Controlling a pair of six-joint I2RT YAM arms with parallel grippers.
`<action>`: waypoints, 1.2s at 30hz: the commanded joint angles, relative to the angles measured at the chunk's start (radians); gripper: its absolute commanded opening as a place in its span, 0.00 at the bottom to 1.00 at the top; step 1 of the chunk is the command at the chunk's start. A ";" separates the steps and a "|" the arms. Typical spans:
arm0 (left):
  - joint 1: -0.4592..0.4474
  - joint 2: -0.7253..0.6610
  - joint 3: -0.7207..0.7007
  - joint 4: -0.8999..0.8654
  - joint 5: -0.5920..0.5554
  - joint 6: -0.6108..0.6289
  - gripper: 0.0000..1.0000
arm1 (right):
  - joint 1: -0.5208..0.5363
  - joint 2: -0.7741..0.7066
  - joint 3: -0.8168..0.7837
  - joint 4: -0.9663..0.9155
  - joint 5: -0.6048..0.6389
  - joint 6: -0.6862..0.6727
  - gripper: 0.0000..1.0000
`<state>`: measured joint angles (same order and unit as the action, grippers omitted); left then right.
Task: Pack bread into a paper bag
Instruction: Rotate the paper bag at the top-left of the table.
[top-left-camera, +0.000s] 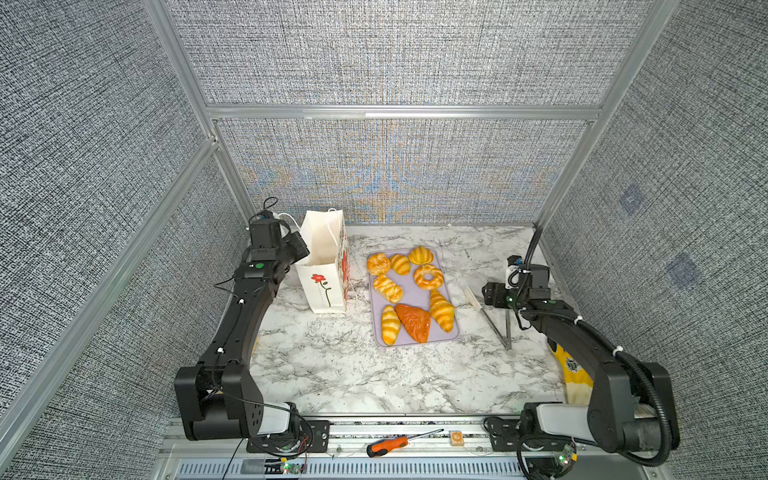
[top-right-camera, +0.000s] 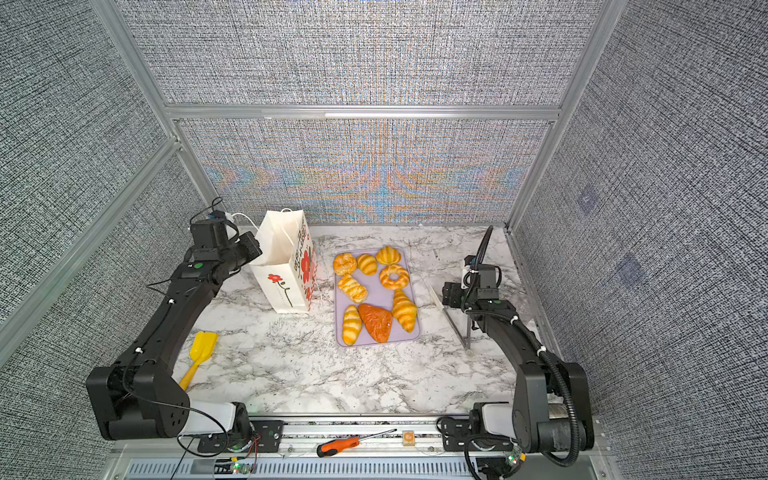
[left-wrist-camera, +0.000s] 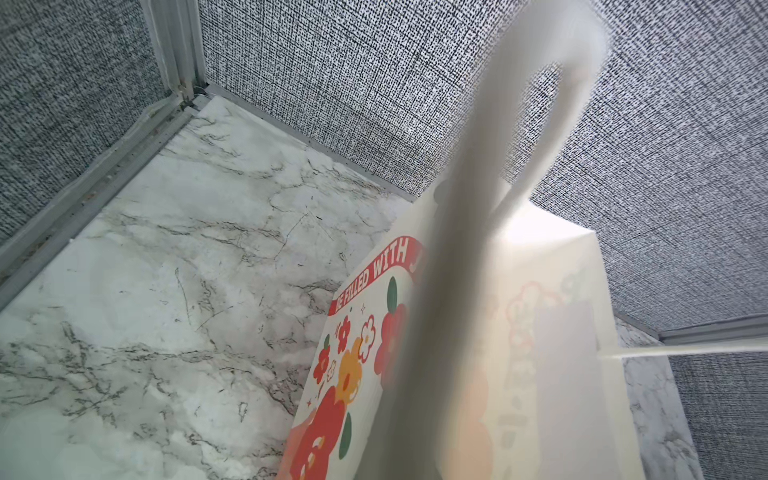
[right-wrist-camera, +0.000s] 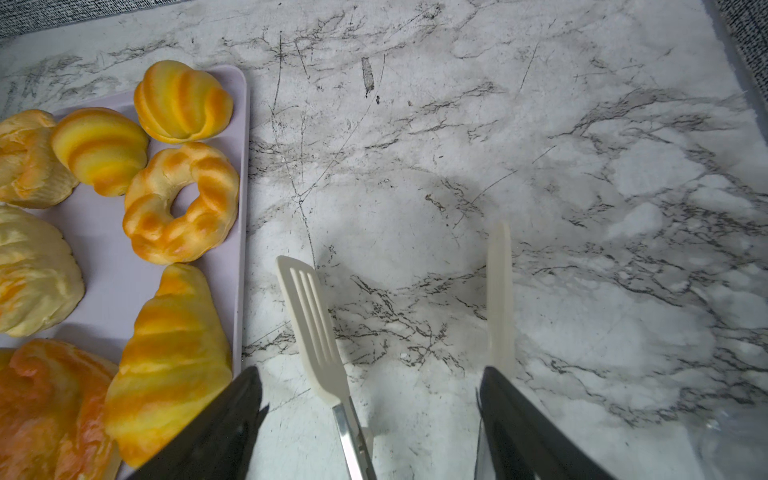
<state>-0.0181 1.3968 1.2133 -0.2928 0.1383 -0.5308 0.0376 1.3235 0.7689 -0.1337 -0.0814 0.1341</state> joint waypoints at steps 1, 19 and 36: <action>0.000 0.000 -0.003 0.021 0.045 -0.029 0.00 | 0.001 0.005 0.015 -0.056 0.041 0.027 0.81; 0.000 -0.043 -0.032 0.039 0.038 0.019 0.45 | -0.037 0.010 -0.022 -0.140 0.091 0.124 0.58; 0.000 -0.180 -0.104 0.041 -0.017 0.147 0.71 | -0.074 0.086 -0.035 -0.144 0.084 0.141 0.39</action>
<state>-0.0181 1.2419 1.1149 -0.2615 0.1558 -0.4194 -0.0376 1.3998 0.7258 -0.2607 -0.0147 0.2634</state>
